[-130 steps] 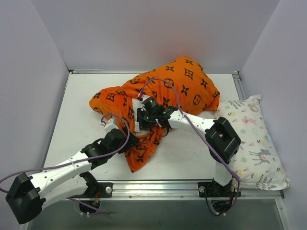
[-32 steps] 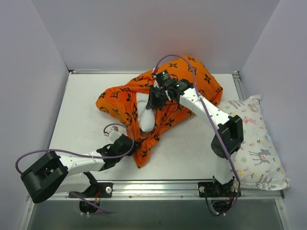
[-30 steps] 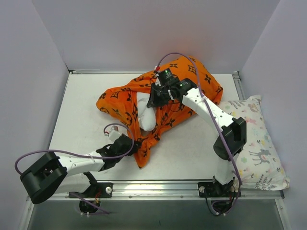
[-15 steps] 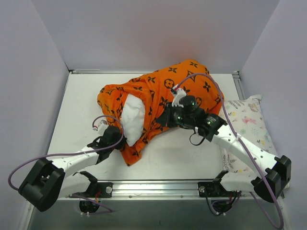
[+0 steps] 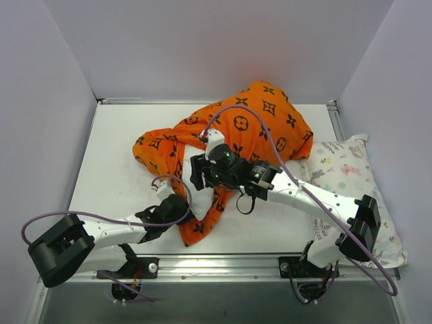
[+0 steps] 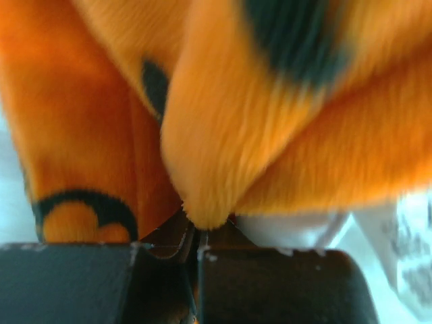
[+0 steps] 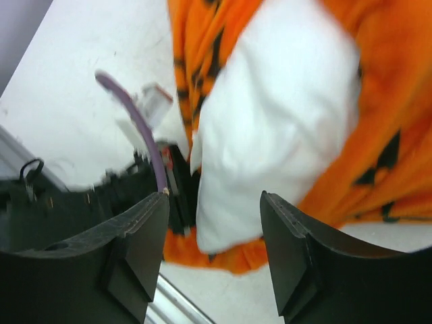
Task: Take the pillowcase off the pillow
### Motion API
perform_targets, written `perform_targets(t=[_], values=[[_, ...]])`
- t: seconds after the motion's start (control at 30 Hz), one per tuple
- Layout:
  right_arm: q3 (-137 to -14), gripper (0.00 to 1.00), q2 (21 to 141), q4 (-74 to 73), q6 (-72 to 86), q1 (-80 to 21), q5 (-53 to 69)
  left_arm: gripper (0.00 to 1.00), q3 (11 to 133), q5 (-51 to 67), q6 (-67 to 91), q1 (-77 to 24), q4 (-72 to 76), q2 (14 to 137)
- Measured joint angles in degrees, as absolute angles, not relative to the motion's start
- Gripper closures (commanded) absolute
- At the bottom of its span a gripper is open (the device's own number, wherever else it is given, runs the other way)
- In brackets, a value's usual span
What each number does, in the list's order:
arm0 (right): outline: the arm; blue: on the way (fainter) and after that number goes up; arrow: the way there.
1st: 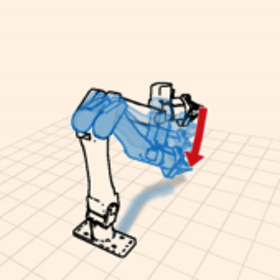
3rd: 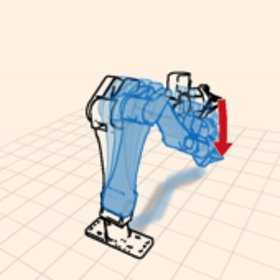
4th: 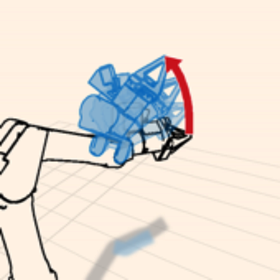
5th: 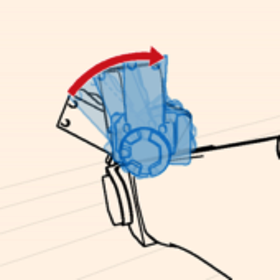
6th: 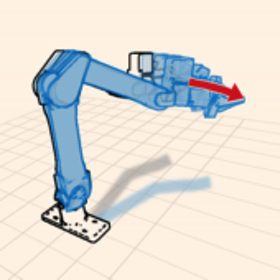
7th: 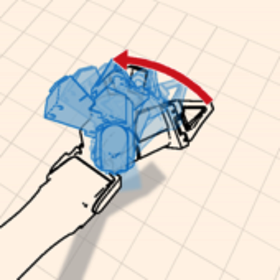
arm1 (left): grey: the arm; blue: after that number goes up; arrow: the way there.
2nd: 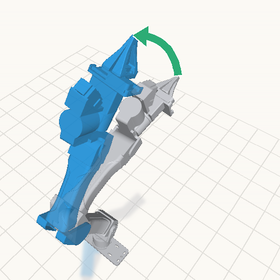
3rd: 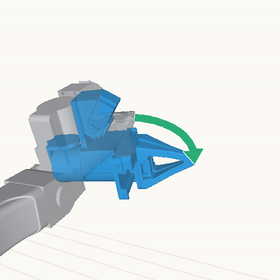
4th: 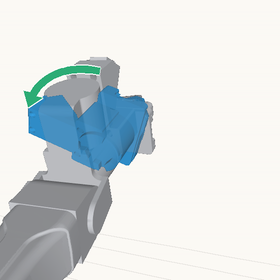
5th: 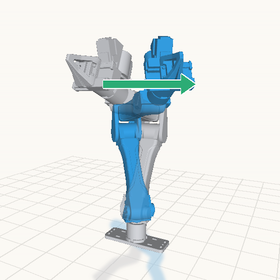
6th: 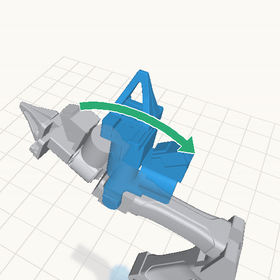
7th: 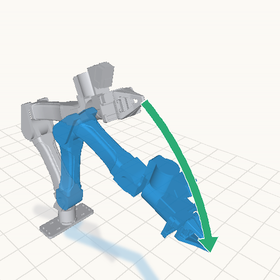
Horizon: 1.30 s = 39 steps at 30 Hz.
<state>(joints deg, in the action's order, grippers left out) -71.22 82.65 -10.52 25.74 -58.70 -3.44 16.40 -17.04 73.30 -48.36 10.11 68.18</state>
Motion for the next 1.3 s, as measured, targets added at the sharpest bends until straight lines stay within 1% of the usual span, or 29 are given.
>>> perform_targets(t=[0.07,0.1,0.17,0.2,0.27,0.37,0.43,0.47,0.5,0.53,0.57,0.6,0.63,0.67,0.7,0.73,0.8,0.83,0.9,0.93,0.97,1.03,1.13,1.2,1.27,1.3], values=[[-75.5,0.36,85.1,-12.3,25.3,-58.7,-5.6,1.0,16.4,-17.9,74.0,-51.9,11.5,69.3],[-77.6,0.33,86.7,-12.6,25.2,-58.7,-6.6,0.99,16.4,-18.0,74.4,-53.0,11.8,69.4],[-80.5,0.31,89.9,-12.8,24.9,-58.7,-8.1,0.94,16.2,-18.3,74.7,-53.8,12.1,68.6],[-81.2,0.29,91.4,-12.9,24.8,-58.6,-8.5,0.94,16.0,-18.7,74.8,-53.8,11.8,67.6],[-81.7,0.29,94.4,-13.6,24.8,-58.6,-8.9,0.92,15.8,-19.7,75.0,-53.8,10.3,64.7],[-81.7,0.22,99.2,-15.2,25.1,-58.6,-9.9,0.89,16.3,-21.5,75.0,-53.9,4.6,58.5],[-81.0,0.21,100.8,-15.2,25.3,-58.6,-10.7,0.87,17.3,-22.6,75.0,-53.9,0.1,55.3],[-80.3,0.21,100.9,-15.1,25.5,-58.6,-11.1,0.85,17.9,-23.1,75.2,-53.9,-2.2,53.8],[-79.7,0.21,100.9,-15.0,25.5,-58.6,-11.3,0.8,18.5,-23.6,75.3,-54.0,-4.2,52.6],[-79.4,0.24,100.8,-14.6,25.5,-58.6,-11.3,0.77,19.0,-24.1,75.4,-54.0,-6.1,51.6],[-79.2,0.41,100.8,-14.2,25.5,-58.6,-11.2,0.74,19.5,-24.8,75.5,-54.0,-8.0,50.7],[-79.1,0.62,100.8,-14.1,25.3,-58.5,-11.1,0.62,20.0,-25.6,75.5,-54.0,-10.0,50.1],[-78.9,0.8,100.8,-13.9,25.2,-58.5,-11.0,0.56,20.7,-26.3,75.2,-54.0,-11.9,49.7],[-78.7,1.0,100.8,-13.4,25.5,-58.4,-10.9,0.51,21.5,-27.0,75.0,-53.9,-14.0,49.4],[-78.2,1.0,100.8,-12.6,25.8,-58.1,-10.3,0.46,22.3,-27.7,74.7,-53.9,-15.7,49.1],[-77.5,1.0,100.8,-11.8,26.4,-57.7,-9.7,0.37,23.1,-28.4,74.3,-53.9,-17.1,48.5],[-74.8,1.0,100.1,-9.1,27.3,-56.6,-8.3,0.3,24.6,-29.8,73.0,-53.9,-19.1,46.6],[-73.3,1.0,99.6,-7.7,27.8,-56.0,-7.3,0.24,25.5,-30.3,72.4,-53.8,-19.8,45.4],[-70.3,1.0,98.0,-5.1,28.7,-55.0,-5.4,0.2,27.8,-31.4,70.0,-53.1,-20.5,43.3],[-69.0,1.0,97.1,-3.9,29.1,-54.6,-4.4,0.15,29.3,-31.9,68.9,-52.5,-20.7,43.0],[-67.9,1.0,96.3,-3.1,29.5,-54.3,-3.7,0.13,31.1,-32.4,67.5,-51.7,-20.8,43.5],[-66.3,1.0,94.9,-1.5,30.1,-54.1,-2.6,0.12,34.9,-32.8,65.2,-50.0,-20.6,45.7],[-65.4,1.0,94.0,-0.5,30.4,-54.0,-2.1,0.12,40.6,-31.1,60.3,-45.1,-19.7,53.1],[-65.3,1.0,94.0,-0.3,30.5,-54.0,-2.1,0.18,43.4,-30.3,57.7,-43.0,-19.4,58.9],[-65.1,1.0,93.8,-0.2,30.6,-54.0,-2.1,0.35,45.1,-29.7,55.9,-41.9,-19.8,63.5],[-64.8,1.0,93.5,-0.1,30.6,-53.9,-2.1,0.59,45.5,-29.3,55.3,-41.3,-20.3,65.1]])
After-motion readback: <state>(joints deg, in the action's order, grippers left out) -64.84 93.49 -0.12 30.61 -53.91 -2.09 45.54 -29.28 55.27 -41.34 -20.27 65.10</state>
